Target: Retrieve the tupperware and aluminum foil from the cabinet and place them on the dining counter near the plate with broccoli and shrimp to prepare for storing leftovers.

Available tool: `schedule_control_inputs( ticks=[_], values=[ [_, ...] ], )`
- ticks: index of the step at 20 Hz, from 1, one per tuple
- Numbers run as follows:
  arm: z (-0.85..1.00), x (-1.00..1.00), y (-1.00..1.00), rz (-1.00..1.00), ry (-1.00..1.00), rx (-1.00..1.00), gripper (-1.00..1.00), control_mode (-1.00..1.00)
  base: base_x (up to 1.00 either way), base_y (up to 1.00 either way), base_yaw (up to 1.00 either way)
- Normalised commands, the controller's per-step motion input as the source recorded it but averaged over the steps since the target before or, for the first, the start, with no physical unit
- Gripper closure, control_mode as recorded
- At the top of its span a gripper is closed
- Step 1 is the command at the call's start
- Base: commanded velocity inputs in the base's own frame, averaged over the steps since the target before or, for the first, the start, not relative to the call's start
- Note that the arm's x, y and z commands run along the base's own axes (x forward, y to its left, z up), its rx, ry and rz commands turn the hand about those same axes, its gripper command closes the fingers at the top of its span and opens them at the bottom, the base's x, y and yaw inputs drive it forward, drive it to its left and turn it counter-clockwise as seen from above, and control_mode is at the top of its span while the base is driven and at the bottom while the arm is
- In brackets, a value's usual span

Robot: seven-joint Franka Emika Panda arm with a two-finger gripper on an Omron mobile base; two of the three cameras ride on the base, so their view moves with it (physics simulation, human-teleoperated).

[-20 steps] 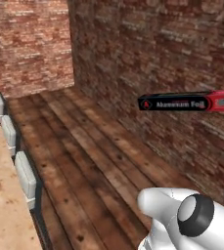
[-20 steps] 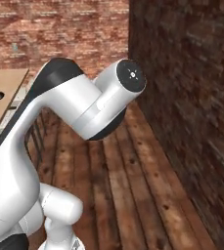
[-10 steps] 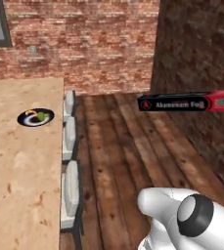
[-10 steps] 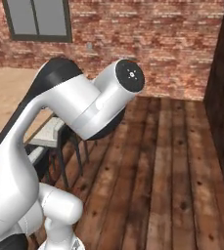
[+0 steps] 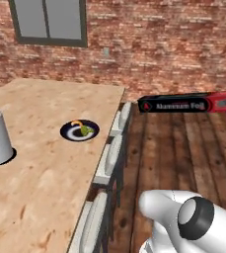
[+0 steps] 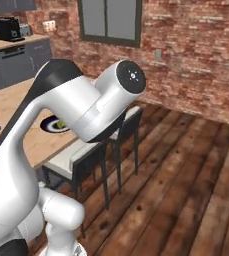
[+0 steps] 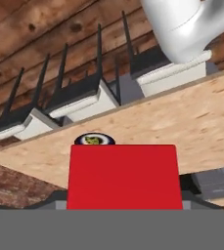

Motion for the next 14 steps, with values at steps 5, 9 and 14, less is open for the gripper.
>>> schedule_control_inputs(
  ticks=[5, 9, 14],
  values=[
    [0.00, 0.00, 0.00, 0.00, 0.00, 0.00, 1.00, 1.00, 1.00, -0.72, 0.51],
    [0.00, 0.00, 0.00, 0.00, 0.00, 0.00, 1.00, 1.00, 1.00, -0.68, 0.52],
    [0.00, 0.00, 0.00, 0.00, 0.00, 0.00, 1.00, 1.00, 1.00, -0.67, 0.52]
  ],
)
